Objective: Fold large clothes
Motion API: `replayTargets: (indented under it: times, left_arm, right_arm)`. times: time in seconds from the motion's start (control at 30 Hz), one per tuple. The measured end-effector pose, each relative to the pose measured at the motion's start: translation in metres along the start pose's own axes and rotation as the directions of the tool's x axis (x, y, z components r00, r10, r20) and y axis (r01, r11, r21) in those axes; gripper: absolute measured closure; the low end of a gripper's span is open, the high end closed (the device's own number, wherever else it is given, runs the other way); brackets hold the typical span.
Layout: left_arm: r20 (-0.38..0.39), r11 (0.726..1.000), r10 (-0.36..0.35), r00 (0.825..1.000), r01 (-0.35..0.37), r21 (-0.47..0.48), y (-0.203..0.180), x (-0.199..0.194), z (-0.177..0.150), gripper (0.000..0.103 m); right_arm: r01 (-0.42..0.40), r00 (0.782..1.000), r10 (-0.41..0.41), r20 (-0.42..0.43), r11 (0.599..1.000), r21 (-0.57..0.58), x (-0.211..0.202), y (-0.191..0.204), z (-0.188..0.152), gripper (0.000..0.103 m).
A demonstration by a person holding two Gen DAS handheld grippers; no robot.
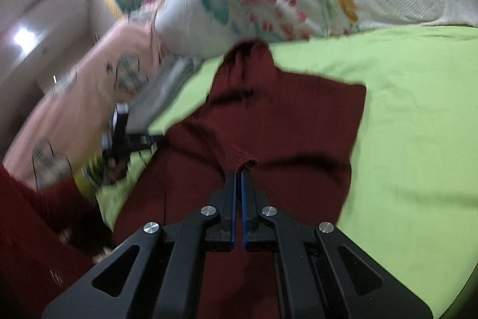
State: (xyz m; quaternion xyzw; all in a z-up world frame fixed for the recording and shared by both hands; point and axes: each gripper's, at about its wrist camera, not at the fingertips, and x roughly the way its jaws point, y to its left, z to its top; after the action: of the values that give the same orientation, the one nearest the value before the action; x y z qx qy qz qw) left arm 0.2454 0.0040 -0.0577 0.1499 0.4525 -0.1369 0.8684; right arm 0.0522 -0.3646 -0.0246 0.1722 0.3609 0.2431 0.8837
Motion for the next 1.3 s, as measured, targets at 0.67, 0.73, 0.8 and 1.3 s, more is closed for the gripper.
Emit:
replayTargets:
  times: [0.67,0.73,0.8,1.3]
  left_arm:
    - [0.042,0.985,-0.004,0.999,0.011,-0.175,0.021,-0.020,-0.030,0.077]
    - [0.057,0.982,-0.036,0.998,0.045,-0.183,0.023,-0.016,-0.023,0.071]
    - [0.057,0.978,-0.070,0.996,0.079,-0.191,0.025,-0.010,-0.017,0.069]
    - [0.111,0.974,-0.144,0.983,0.161,-0.158,0.021,0.004,-0.024,0.096]
  right_arm:
    - [-0.184,0.982,0.187,-0.004,0.973,0.136,0.072,0.039,0.032,0.055]
    - [-0.190,0.979,0.200,-0.042,0.967,0.171,0.128,0.050,0.063,0.055]
    - [-0.240,0.962,0.260,-0.082,0.950,0.198,0.179,0.061,0.088,0.055]
    - [-0.271,0.838,0.395,-0.377,0.900,0.342,0.395,0.099,0.122,0.092]
